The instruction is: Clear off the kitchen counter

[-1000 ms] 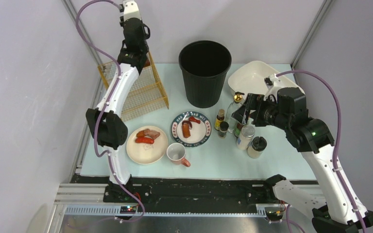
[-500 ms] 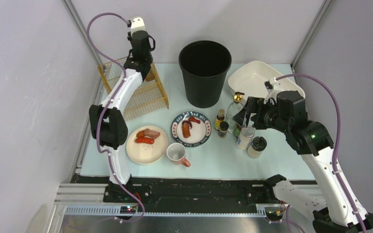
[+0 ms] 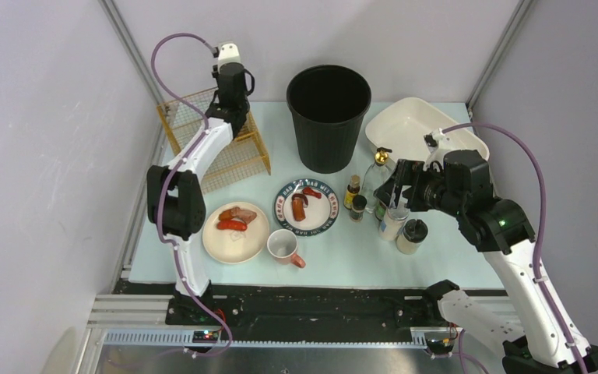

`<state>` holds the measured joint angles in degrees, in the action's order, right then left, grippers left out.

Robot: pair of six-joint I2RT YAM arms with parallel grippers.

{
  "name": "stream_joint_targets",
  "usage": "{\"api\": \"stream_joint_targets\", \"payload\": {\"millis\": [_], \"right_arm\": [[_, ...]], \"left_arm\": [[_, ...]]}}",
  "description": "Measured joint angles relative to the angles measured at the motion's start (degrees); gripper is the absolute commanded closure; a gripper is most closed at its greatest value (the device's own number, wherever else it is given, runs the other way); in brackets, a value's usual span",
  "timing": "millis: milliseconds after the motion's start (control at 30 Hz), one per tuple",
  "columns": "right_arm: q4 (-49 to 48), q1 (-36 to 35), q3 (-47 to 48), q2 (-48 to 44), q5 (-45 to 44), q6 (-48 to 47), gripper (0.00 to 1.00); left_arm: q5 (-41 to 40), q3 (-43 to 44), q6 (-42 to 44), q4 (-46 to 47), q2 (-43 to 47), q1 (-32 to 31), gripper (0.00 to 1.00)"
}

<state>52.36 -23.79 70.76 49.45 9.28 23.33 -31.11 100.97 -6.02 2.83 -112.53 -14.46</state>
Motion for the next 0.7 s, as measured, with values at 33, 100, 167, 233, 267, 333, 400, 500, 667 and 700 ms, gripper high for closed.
{"api": "stream_joint_targets", "payload": {"millis": [33, 100, 167, 233, 267, 333, 400, 500, 667, 700], "right_arm": [[0.0, 0.0, -0.04, -0.04, 0.0, 0.0, 0.1], [-0.04, 0.0, -0.15, -0.17, 0.0, 0.0, 0.1], [-0.04, 0.0, -0.39, -0.42, 0.02, 0.0, 0.1], [0.02, -0.02, -0.68, -0.68, 0.0, 0.0, 0.09], [0.0, -0.04, -0.81, -0.76, 0.02, 0.0, 0.08], [0.04, -0.04, -0.96, -0.96, 0.0, 0.02, 0.07], [0.04, -0.09, -1.05, -1.2, 0.0, 0.04, 0.06], [0.04, -0.09, -1.11, -1.68, -0.02, 0.04, 0.05], [0.04, -0.11, -1.14, -2.32, 0.0, 0.17, 0.05], [0.04, -0.11, -1.14, -2.45, 0.0, 0.17, 0.05]], "left_arm": [[0.02, -0.55, 0.02, 0.09, 0.0, -0.04, 1.0], [-0.07, -1.77, 0.02, 0.94, 0.0, -0.15, 1.0], [-0.22, -2.36, 0.02, 1.99, 0.11, -0.2, 1.0], [-0.22, -2.95, 0.0, 2.64, 0.26, -0.22, 0.95], [-0.2, -3.32, -0.02, 3.04, 0.48, -0.22, 0.89], [-0.22, -4.22, -0.07, 3.5, 0.98, -0.33, 0.74], [-0.24, -5.16, -0.07, 4.26, 1.49, -0.44, 0.58], [-0.31, -6.8, -0.13, 5.62, 2.36, -0.44, 0.46], [-0.48, -8.46, -0.02, 6.49, 4.7, -0.9, 0.28], [-0.48, -8.74, -0.02, 6.71, 5.31, -0.98, 0.26]]}}
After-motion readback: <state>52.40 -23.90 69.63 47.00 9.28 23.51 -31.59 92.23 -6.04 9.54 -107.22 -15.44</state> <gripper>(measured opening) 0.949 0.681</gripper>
